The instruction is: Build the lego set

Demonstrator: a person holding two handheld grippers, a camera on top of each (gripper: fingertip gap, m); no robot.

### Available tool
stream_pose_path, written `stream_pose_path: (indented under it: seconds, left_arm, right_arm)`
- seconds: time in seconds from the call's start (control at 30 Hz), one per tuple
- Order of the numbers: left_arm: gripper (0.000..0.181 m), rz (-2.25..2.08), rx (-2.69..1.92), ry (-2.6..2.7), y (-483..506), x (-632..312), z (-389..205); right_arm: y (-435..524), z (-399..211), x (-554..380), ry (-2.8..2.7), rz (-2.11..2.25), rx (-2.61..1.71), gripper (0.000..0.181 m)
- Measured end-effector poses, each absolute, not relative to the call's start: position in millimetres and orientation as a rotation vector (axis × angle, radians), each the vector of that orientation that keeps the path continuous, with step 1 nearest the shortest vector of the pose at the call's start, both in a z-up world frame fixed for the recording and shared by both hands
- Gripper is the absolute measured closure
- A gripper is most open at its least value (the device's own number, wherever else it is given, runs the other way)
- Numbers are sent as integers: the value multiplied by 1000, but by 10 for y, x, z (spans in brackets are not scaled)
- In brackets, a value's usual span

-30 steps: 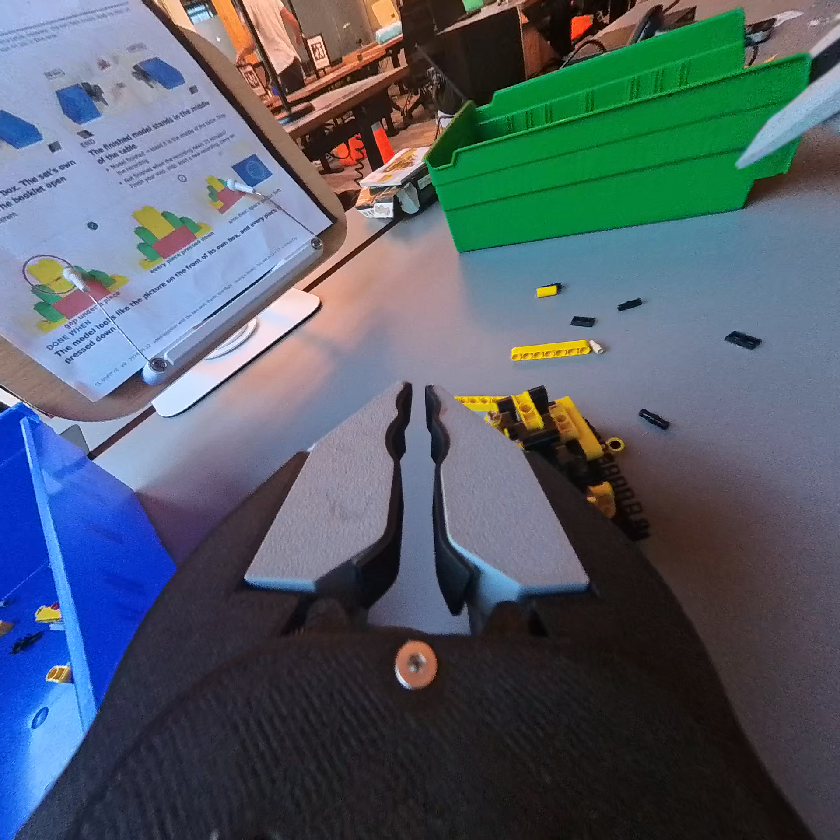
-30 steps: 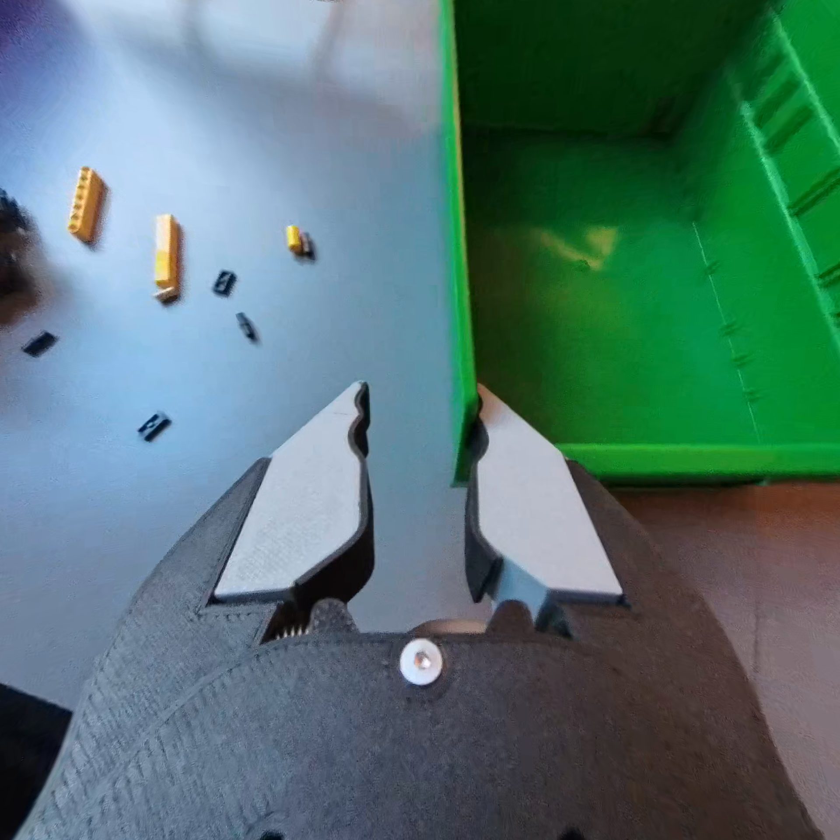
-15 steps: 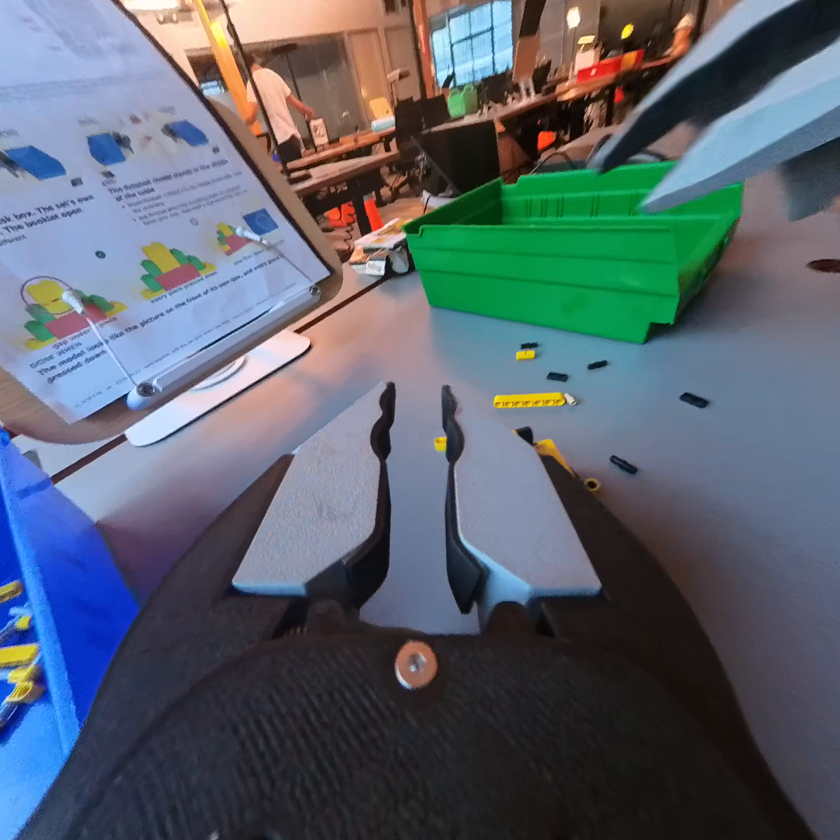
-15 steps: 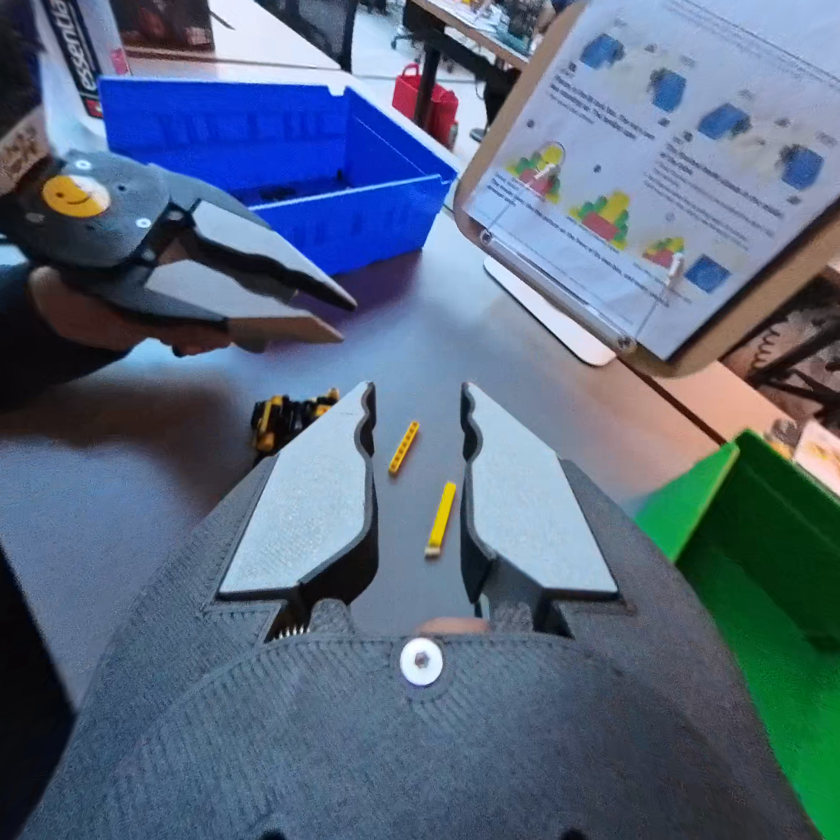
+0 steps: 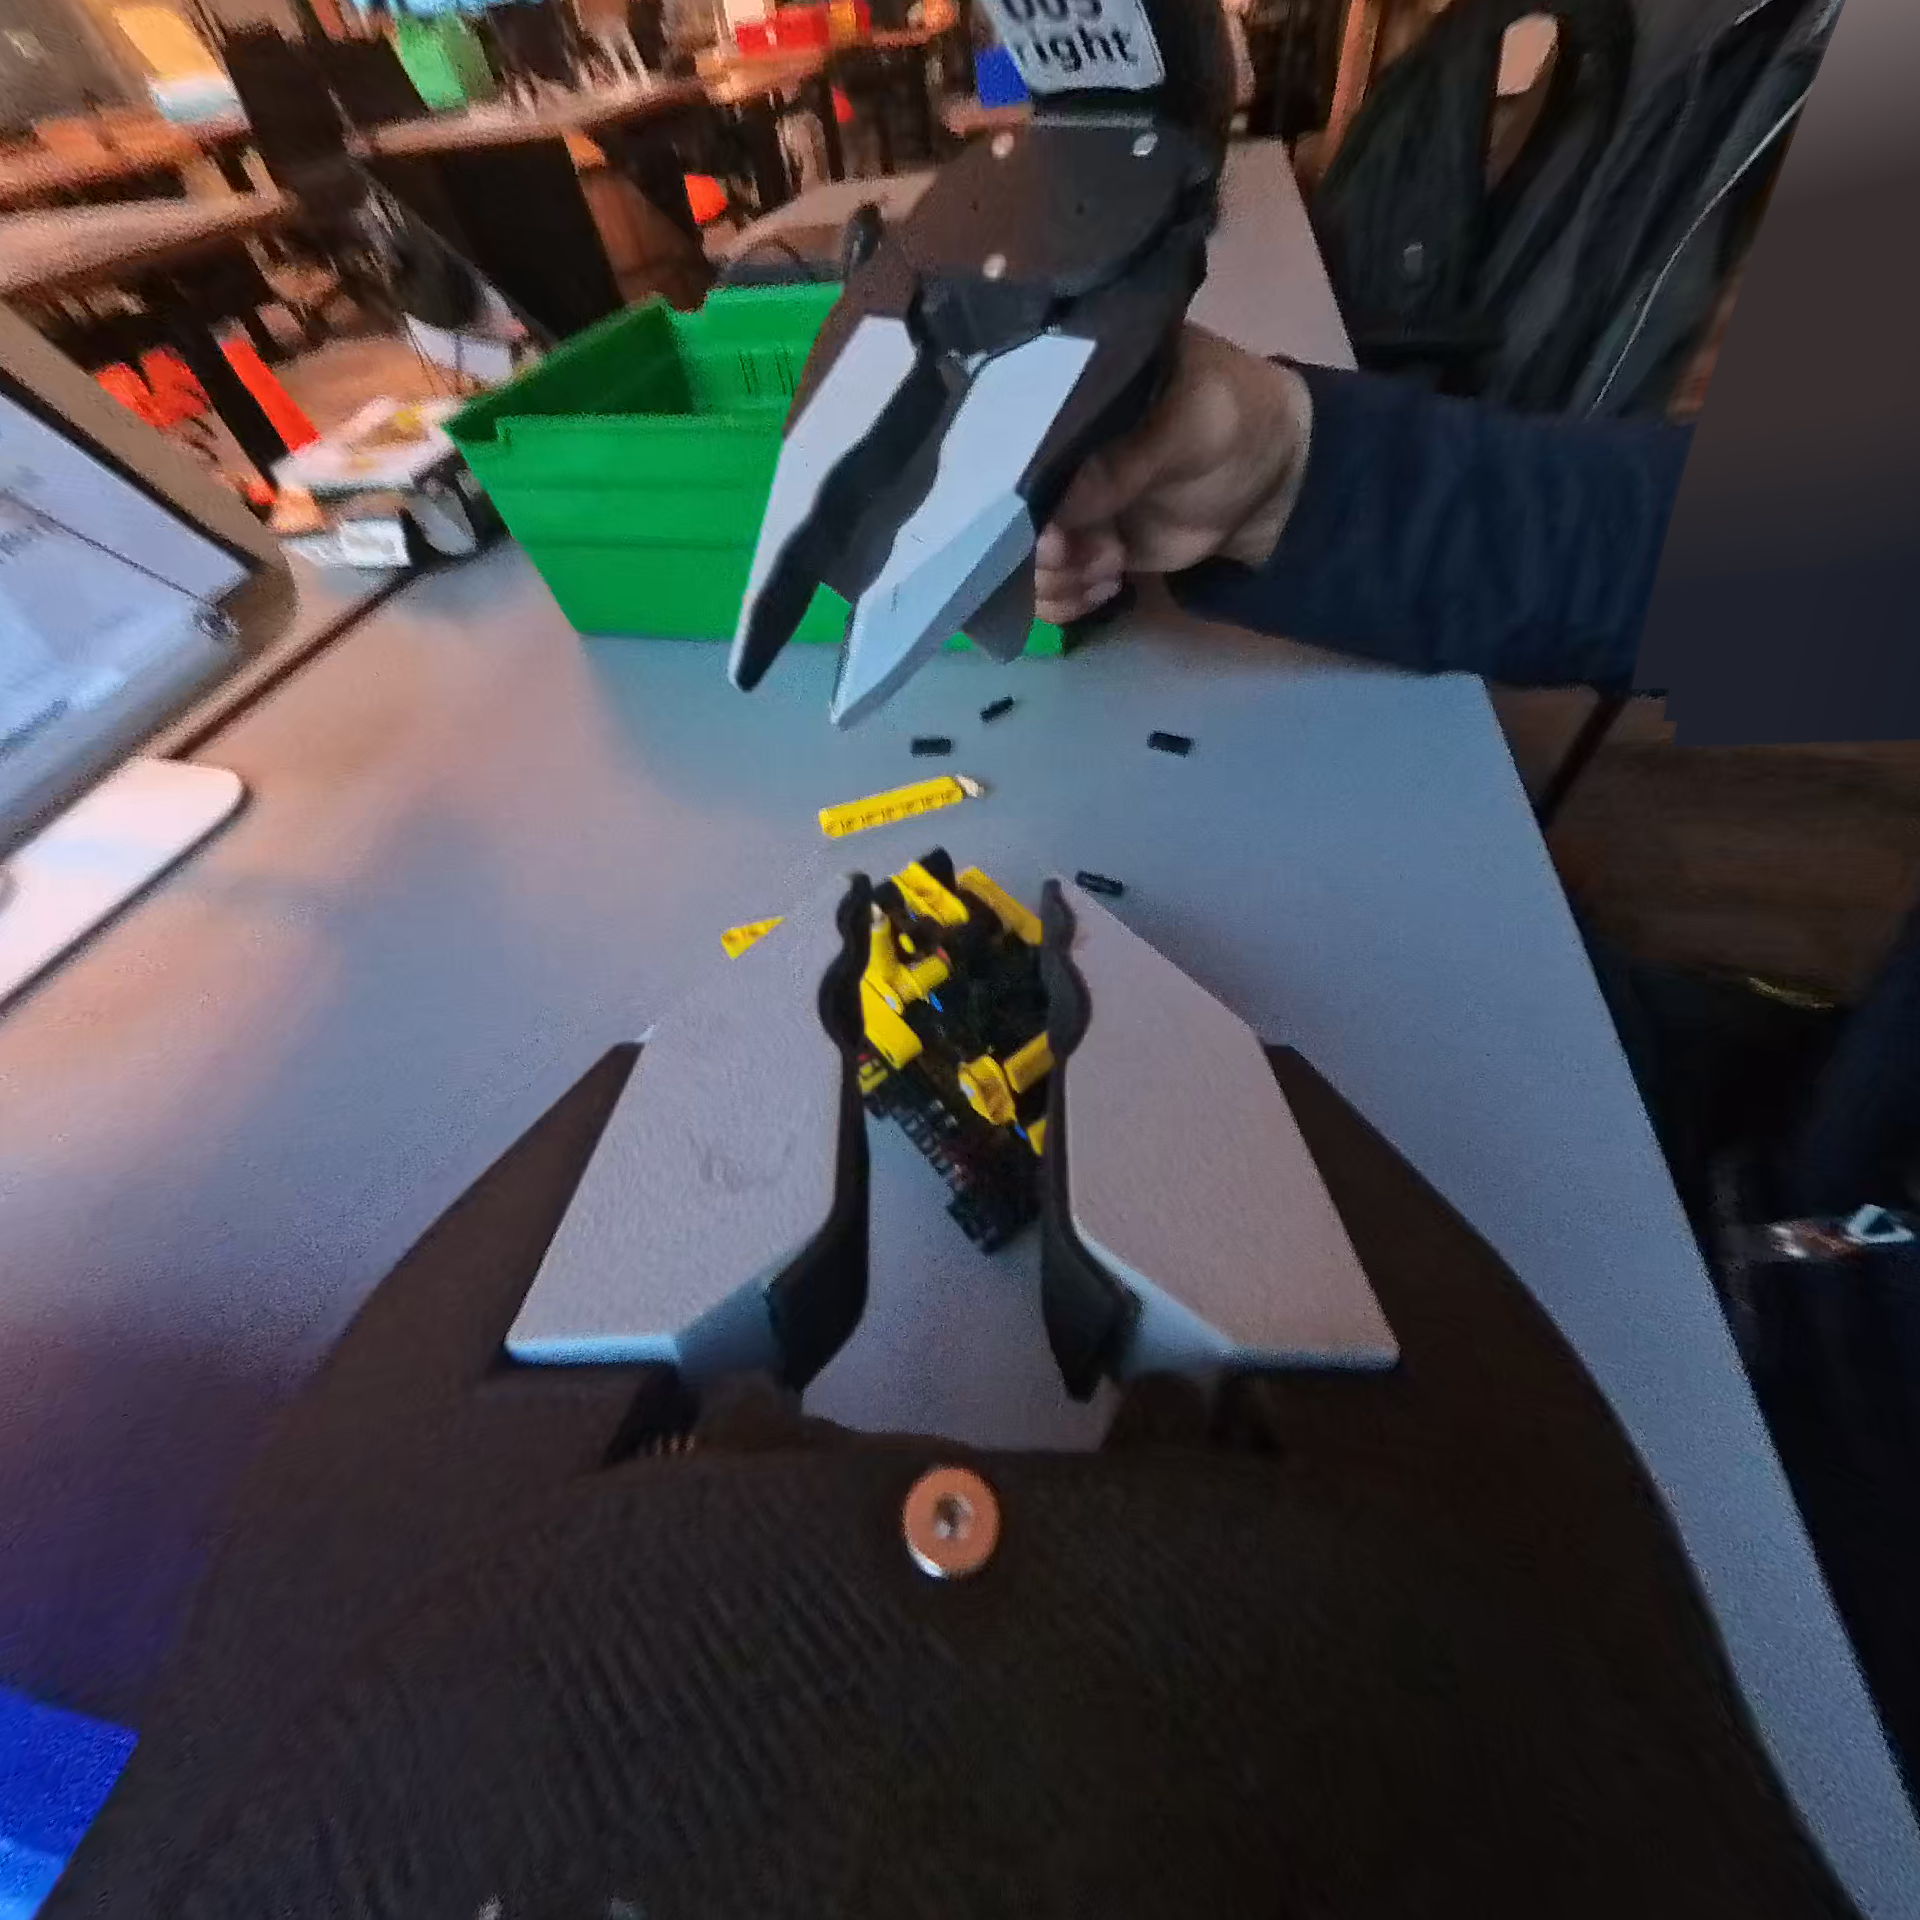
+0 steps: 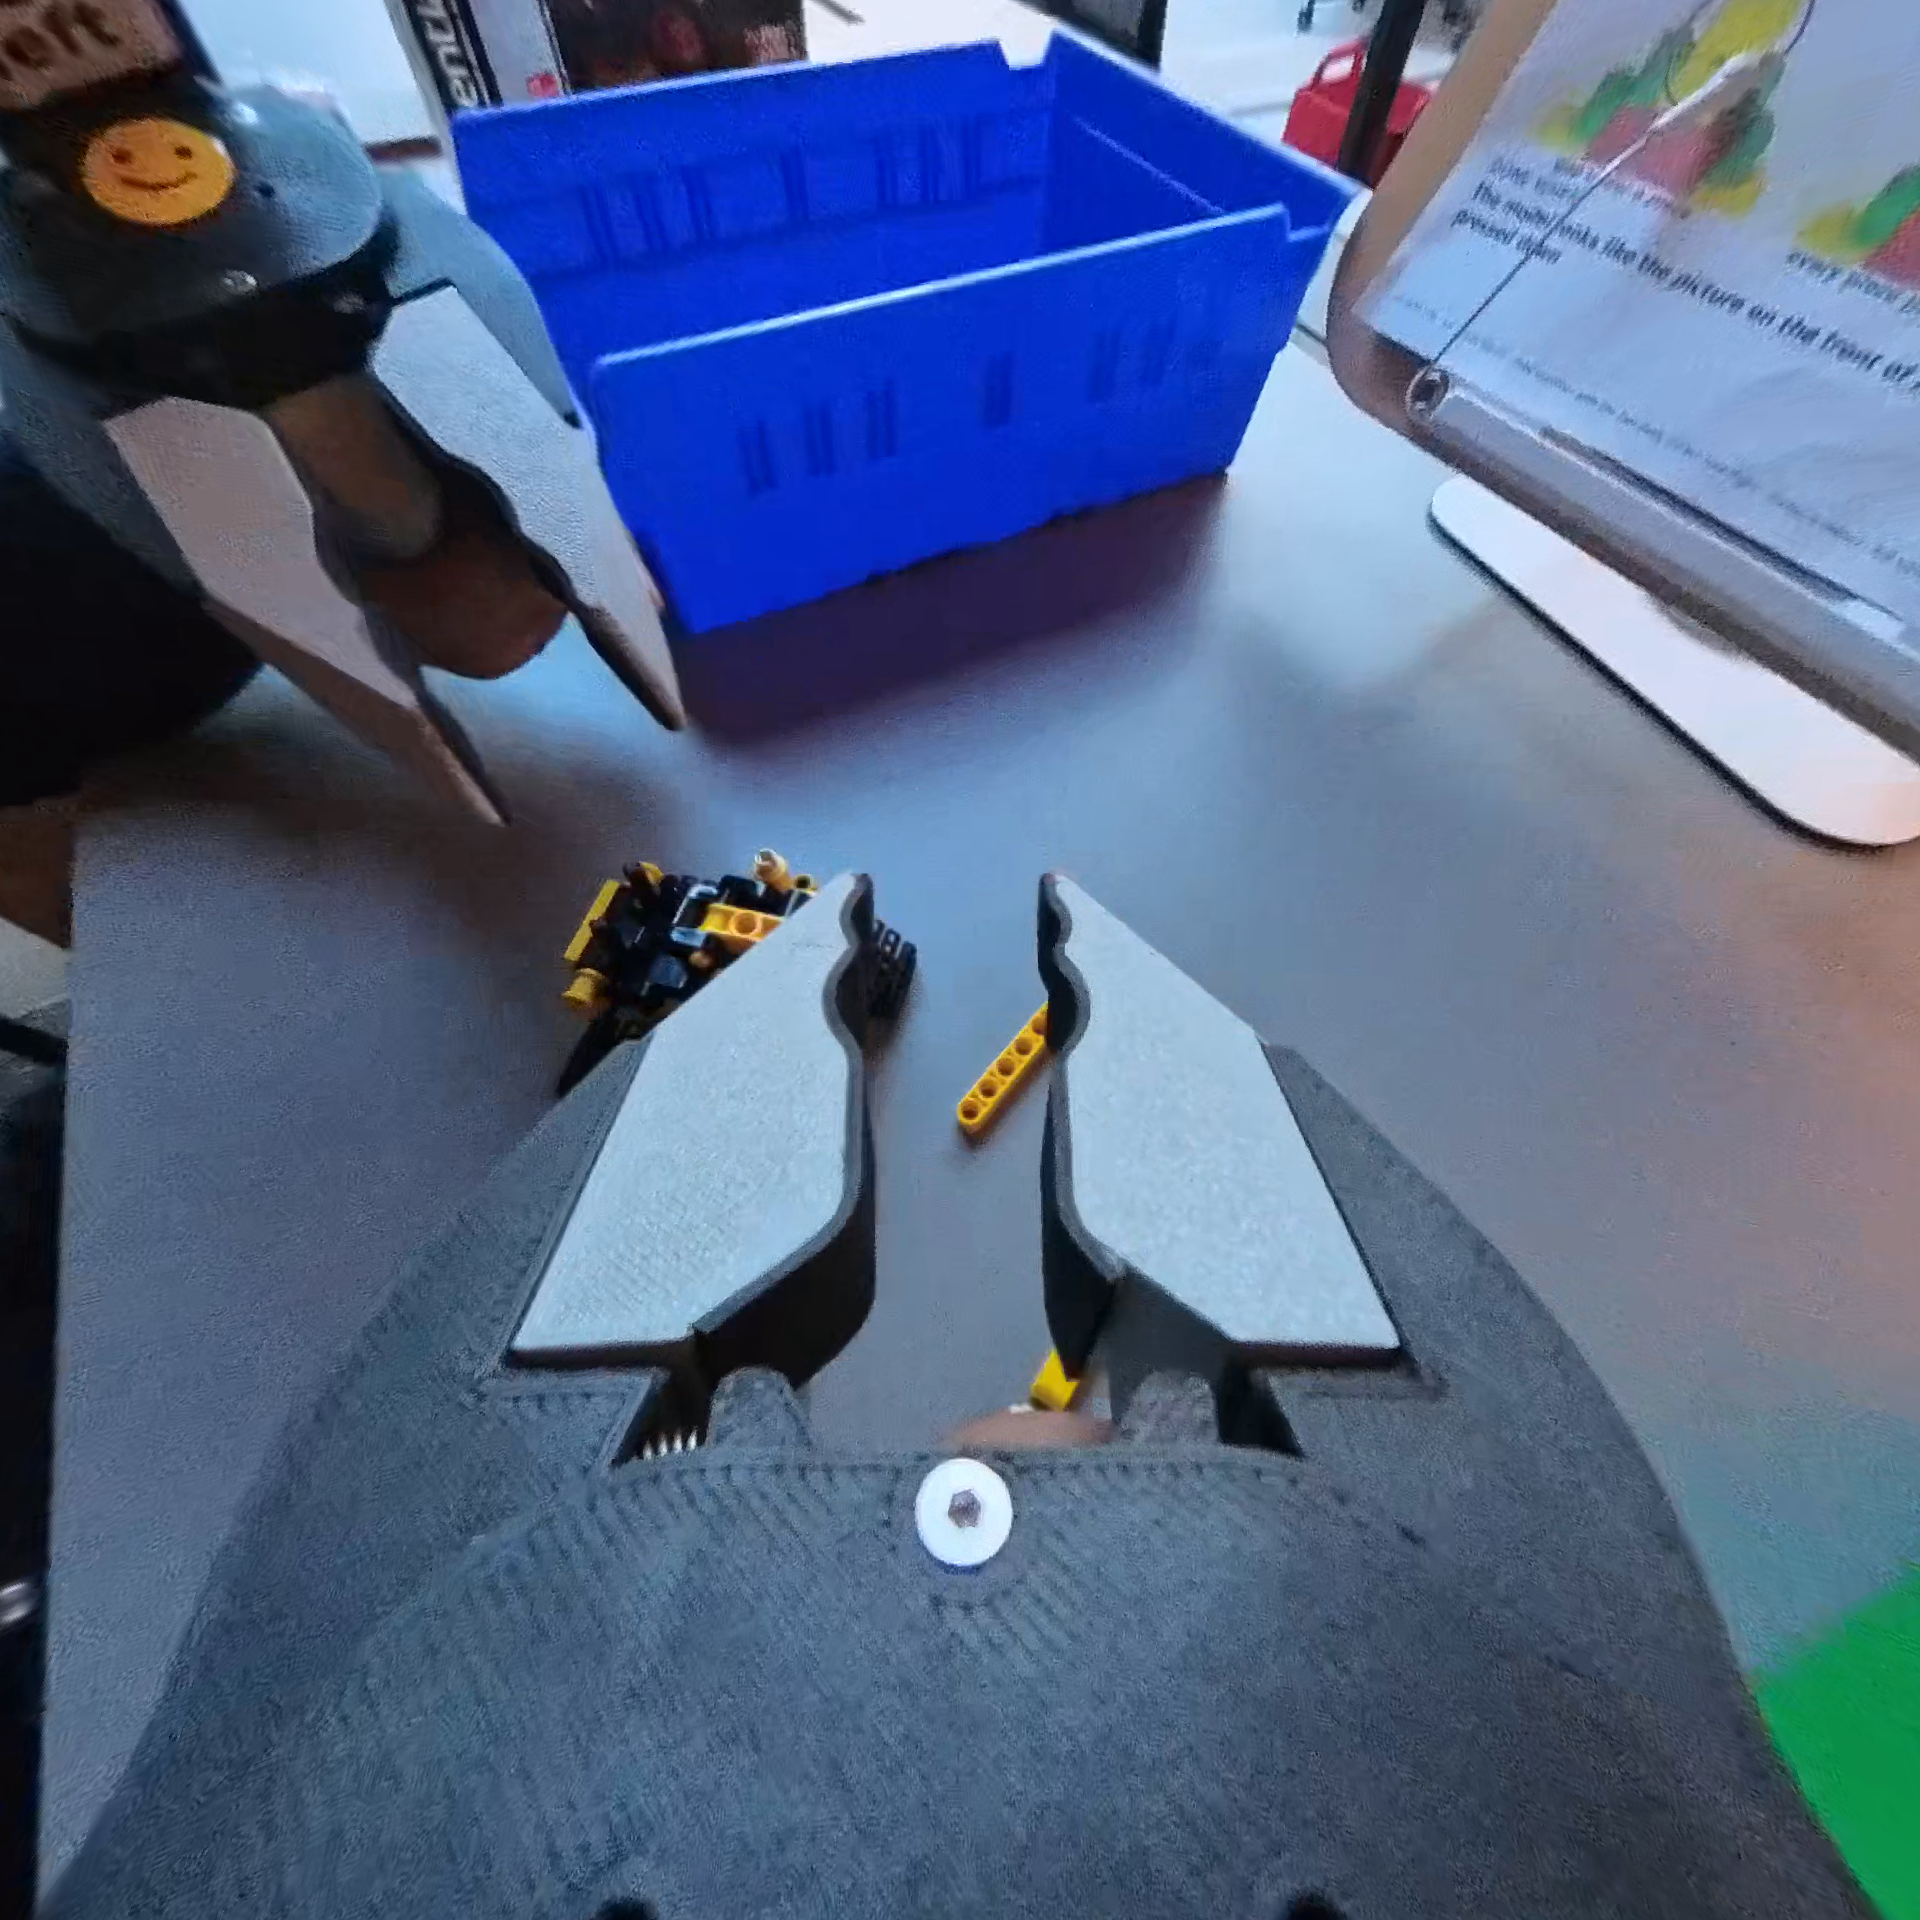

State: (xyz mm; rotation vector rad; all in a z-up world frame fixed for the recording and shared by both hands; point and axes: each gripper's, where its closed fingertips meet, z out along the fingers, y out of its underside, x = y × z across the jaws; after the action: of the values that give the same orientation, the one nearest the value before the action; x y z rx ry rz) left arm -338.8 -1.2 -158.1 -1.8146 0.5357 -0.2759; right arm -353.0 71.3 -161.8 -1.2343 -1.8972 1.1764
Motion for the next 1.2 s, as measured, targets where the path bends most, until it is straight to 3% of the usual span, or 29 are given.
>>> stream_pose_path:
  seconds: [0.2,0.33,0.43,0.5,0.63,0.8,0.97,1.2]
  left_arm:
    - [144,-329,-1921,420,58,-3405,-1742]
    - [164,-346,-2006,461,27,-3340,-1953]
    - [178,-368,-2034,506,-1,-3237,-2030]
    - [167,-439,-2021,558,-51,-3095,-2025]
    - [170,-444,-2020,596,-89,-3052,-2012]
    - [167,-406,-1851,466,-87,-3316,-1590]
    - [154,-231,-1987,403,50,-3562,-1903]
    - [153,-295,-2003,426,99,-3438,-2035]
  right_arm:
    - [521,-1819,-3543,-1984,1145,-1255,160]
    - [344,-1921,-3466,-2093,1261,-1297,169]
    - [367,-1927,-3484,-2081,1254,-1311,159]
    - [439,-1948,-3579,-2017,1192,-1333,175]
    - [515,-2071,-3697,-1986,996,-1287,163]
    - [448,-1918,-3584,-1998,1180,-1269,157]
    - [316,-1833,-3455,-2070,1297,-1181,156]
    - [268,-1909,-3292,-2194,1171,-1015,160]
